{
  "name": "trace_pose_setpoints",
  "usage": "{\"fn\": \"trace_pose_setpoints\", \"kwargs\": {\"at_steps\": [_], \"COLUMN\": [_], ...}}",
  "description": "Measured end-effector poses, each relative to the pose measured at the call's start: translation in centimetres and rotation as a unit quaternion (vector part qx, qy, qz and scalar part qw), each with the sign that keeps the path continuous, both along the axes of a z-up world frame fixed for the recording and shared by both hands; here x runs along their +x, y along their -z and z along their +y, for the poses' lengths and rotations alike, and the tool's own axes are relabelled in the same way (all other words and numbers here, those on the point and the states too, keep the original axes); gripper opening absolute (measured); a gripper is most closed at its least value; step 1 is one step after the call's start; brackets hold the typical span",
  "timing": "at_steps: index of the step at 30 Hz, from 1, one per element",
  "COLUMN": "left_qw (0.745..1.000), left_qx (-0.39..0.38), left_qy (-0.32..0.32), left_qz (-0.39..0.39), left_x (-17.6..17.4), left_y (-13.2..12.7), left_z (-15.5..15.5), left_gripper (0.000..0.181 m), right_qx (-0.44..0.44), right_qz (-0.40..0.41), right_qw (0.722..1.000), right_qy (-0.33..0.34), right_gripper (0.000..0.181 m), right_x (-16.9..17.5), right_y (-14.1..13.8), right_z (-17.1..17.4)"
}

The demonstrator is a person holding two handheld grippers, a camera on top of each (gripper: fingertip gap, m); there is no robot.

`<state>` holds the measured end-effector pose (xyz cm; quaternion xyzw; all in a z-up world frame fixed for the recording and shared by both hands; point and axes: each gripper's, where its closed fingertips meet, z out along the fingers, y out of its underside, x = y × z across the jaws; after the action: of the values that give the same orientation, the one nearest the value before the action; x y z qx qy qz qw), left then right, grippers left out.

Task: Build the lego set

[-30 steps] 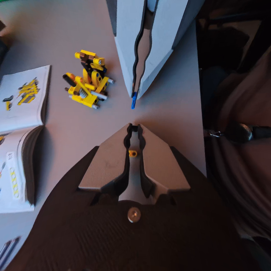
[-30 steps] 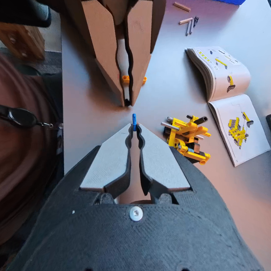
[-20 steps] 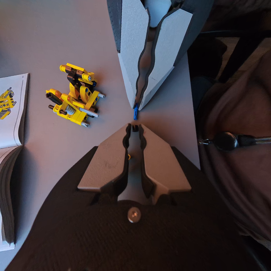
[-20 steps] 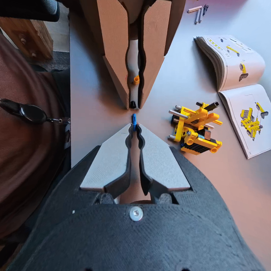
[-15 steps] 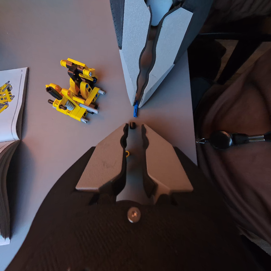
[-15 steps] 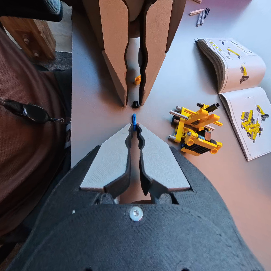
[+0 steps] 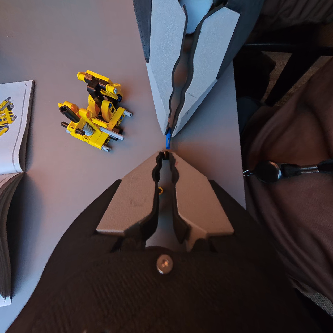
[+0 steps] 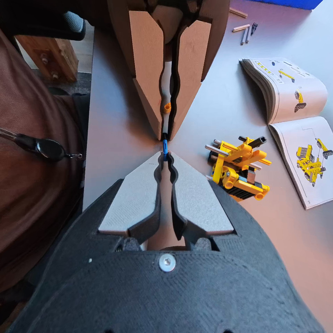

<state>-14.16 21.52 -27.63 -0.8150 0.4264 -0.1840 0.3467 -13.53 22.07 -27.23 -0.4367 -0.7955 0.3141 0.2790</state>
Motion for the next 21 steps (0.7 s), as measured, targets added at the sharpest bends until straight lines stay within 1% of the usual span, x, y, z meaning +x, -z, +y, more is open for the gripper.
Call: {"fn": "trace_pose_setpoints", "kwargs": {"at_steps": [5,21], "left_qw": [1.0,1.0], "left_qx": [-0.01,-0.018], "left_qy": [0.007,-0.001], "left_qz": [-0.007,-0.012], "left_x": [0.08,0.06], "left_y": [0.01,0.05], "left_z": [-0.2,-0.16], "left_gripper": [0.004,0.005], "right_qx": [0.014,-0.002], "right_qz": [-0.011,-0.018], "right_qw": [1.0,1.0], "right_qy": [-0.005,-0.018], "right_gripper": [0.001,0.001], "right_x": [-0.3,-0.25], "right_y": [0.47,0.43], "right_z": [0.0,0.0]}}
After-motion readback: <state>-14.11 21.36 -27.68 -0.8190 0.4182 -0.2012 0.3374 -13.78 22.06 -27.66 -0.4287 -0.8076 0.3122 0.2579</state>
